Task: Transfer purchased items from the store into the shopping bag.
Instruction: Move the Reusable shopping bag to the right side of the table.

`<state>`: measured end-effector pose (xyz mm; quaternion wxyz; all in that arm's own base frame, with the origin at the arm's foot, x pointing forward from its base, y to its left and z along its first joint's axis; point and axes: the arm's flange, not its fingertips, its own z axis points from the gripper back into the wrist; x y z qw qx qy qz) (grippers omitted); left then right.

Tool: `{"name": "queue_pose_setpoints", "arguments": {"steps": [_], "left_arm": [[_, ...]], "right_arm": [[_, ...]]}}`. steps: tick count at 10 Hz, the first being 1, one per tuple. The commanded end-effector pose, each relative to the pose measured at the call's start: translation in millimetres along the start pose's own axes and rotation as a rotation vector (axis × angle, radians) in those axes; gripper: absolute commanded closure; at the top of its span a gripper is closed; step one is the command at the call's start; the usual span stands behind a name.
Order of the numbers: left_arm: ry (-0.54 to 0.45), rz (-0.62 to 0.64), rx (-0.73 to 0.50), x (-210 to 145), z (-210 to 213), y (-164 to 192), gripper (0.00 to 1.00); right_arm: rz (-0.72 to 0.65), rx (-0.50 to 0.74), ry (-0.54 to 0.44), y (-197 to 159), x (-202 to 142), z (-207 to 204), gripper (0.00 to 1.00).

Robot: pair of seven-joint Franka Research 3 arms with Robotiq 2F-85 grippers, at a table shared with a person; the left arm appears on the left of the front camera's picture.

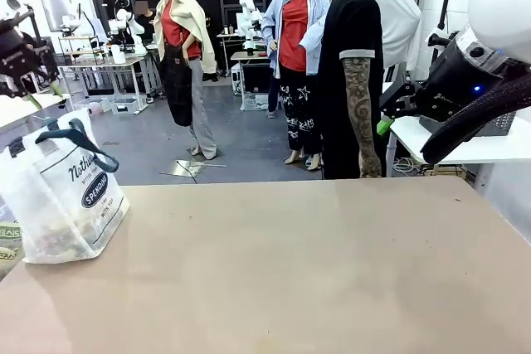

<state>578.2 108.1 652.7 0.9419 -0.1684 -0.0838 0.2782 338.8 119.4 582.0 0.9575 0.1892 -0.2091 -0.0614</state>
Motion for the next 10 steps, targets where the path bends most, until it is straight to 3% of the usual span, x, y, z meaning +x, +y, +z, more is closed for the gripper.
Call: {"name": "queue_pose_setpoints", "arguments": {"steps": [1,3,6,8,10], "left_arm": [[-0.208,-0.130,-0.073,-52,20,-27,0.03],[-0.247,-0.235,-0.008,-115,9,-75,0.03],[-0.190,-0.427,0.018,-177,-65,-141,0.03],[-0.118,-0.549,0.183,-195,-133,-172,0.03],[-0.002,-0.662,0.253,-200,-183,-182,0.03]], "right_arm": [[0.017,-0.003,0.011,1,3,0,0.00],[0.017,-0.003,0.011,1,3,0,0.00],[0.017,-0.003,0.011,1,3,0,0.00],[0.017,-0.003,0.011,1,3,0,0.00],[0.017,-0.003,0.011,1,3,0,0.00]]}}
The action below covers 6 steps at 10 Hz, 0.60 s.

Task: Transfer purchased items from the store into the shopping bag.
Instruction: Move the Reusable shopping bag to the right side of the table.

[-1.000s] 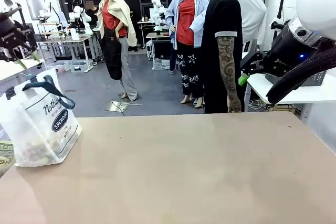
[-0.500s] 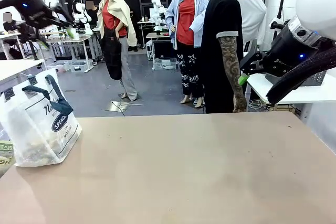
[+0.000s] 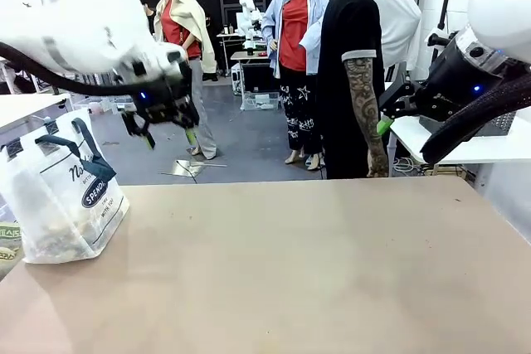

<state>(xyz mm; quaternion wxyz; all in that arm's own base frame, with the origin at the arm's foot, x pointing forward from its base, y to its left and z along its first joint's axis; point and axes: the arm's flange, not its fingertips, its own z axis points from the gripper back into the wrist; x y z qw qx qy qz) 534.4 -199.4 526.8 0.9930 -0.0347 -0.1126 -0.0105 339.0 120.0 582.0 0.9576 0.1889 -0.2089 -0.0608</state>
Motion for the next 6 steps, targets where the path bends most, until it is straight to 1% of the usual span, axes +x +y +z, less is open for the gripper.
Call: {"name": "queue_pose_setpoints", "arguments": {"steps": [1,3,4,6], "left_arm": [[0.051,-0.094,0.004,13,-3,3,0.03],[0.105,-0.145,0.055,8,-15,4,0.03],[0.067,-0.078,0.011,4,-28,-3,0.03],[0.067,-0.078,0.011,4,-28,-3,0.03]], "right_arm": [[0.016,-0.003,0.010,1,3,0,0.00],[0.016,-0.003,0.010,1,3,0,0.00],[0.016,-0.003,0.010,1,3,0,0.00],[0.016,-0.003,0.010,1,3,0,0.00]]}}
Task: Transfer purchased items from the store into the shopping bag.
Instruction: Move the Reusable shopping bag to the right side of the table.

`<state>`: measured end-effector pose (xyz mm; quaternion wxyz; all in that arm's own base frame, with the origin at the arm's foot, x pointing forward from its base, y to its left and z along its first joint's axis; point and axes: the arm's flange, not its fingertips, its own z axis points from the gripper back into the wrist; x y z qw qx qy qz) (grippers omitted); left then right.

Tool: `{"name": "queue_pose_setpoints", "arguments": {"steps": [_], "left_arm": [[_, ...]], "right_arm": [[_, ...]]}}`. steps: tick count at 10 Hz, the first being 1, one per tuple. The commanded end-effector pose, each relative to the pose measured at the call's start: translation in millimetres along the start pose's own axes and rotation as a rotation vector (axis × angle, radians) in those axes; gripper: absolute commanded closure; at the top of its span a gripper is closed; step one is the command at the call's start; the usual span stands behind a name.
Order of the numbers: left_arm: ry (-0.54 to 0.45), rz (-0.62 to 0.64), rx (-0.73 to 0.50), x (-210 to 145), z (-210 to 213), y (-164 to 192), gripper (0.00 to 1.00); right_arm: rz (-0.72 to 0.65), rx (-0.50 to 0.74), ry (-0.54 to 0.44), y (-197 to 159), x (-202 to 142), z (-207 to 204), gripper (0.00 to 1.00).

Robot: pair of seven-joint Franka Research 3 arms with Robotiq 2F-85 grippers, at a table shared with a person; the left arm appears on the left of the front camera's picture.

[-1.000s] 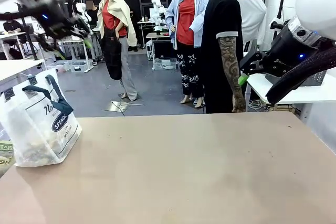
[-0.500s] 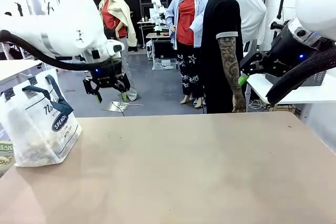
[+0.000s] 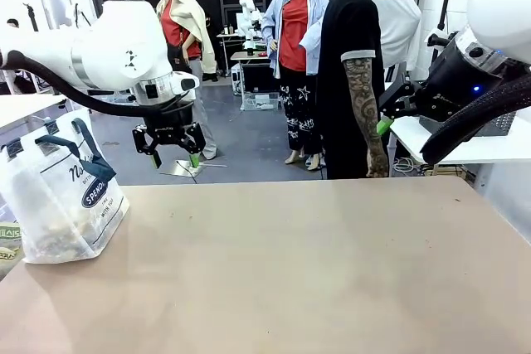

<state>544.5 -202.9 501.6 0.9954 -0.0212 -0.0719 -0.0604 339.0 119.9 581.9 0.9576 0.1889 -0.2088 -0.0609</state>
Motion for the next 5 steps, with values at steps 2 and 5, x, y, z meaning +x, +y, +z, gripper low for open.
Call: {"name": "queue_pose_setpoints", "arguments": {"steps": [2,5], "left_arm": [[-0.018,0.021,-0.004,0.1,-0.7,-1.3,0.03],[-0.018,0.021,-0.004,0.1,-0.7,-1.3,0.03]], "right_arm": [[0.016,-0.002,0.010,0.8,3.0,0.1,0.00],[0.016,-0.002,0.010,0.8,3.0,0.1,0.00]]}}
